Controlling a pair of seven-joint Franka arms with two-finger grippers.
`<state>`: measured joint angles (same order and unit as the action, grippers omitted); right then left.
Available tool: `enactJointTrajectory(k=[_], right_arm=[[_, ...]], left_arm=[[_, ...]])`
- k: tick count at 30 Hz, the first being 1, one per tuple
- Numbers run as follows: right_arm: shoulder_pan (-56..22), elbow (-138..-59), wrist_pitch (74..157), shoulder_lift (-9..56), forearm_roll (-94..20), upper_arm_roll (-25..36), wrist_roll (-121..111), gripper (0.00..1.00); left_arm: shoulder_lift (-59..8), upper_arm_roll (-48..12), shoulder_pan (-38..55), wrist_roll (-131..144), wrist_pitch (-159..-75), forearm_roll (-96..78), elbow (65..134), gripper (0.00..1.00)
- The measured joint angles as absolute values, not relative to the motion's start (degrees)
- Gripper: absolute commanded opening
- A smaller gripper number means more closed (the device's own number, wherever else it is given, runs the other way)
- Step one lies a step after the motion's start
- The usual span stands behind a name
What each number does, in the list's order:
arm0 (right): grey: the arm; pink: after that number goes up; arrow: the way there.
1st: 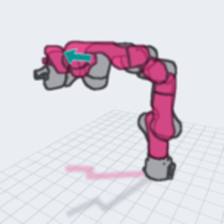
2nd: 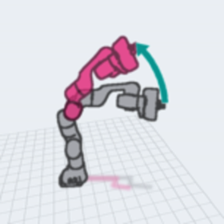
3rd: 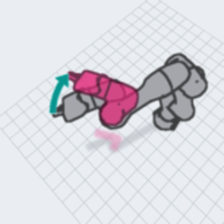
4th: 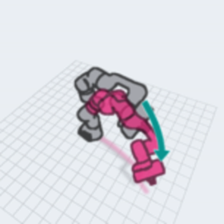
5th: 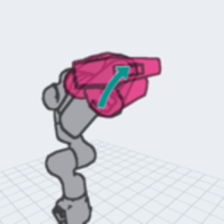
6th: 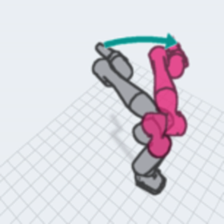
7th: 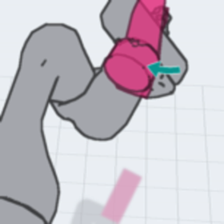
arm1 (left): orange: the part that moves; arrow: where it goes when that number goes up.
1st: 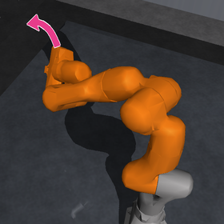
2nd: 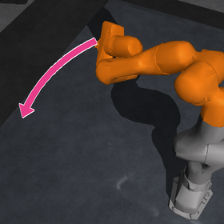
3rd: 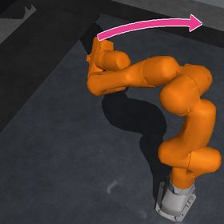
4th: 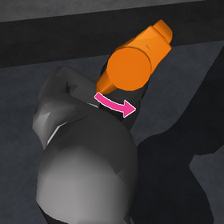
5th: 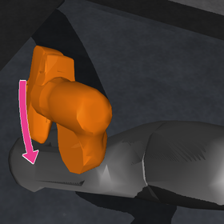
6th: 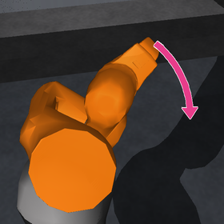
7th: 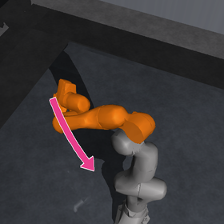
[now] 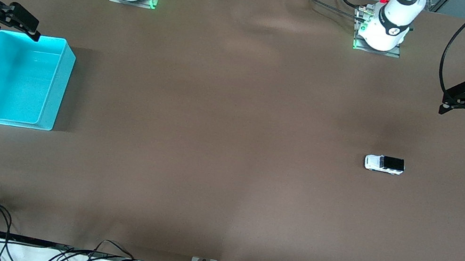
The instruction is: Wind and store white jeep toy
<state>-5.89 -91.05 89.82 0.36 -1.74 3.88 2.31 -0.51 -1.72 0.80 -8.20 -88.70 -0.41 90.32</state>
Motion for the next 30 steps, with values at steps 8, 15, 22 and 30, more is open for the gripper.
enactJointTrajectory(k=[8, 15, 22, 30], right_arm=[[-5.89, -90.97, 89.85, 0.15, -1.74, 3.87, 2.31, 1.0], [-5.89, -90.87, 89.87, 0.13, -1.74, 3.87, 2.31, 1.0], [-5.89, -90.87, 89.88, 0.13, -1.74, 3.88, 2.31, 1.0], [-5.89, -90.86, 90.7, 0.16, -1.74, 3.88, 2.31, 1.0]], left_arm=[[-0.53, -1.72, 0.56, -8.2, -88.64, -0.41, 90.32, 1.0], [-0.56, -1.72, 0.55, -8.2, -88.61, -0.41, 90.32, 1.0], [-0.56, -1.72, 0.54, -8.07, -88.6, -0.41, 90.32, 1.0], [-0.57, -1.72, 0.52, -8.04, -88.6, -0.41, 90.32, 1.0]])
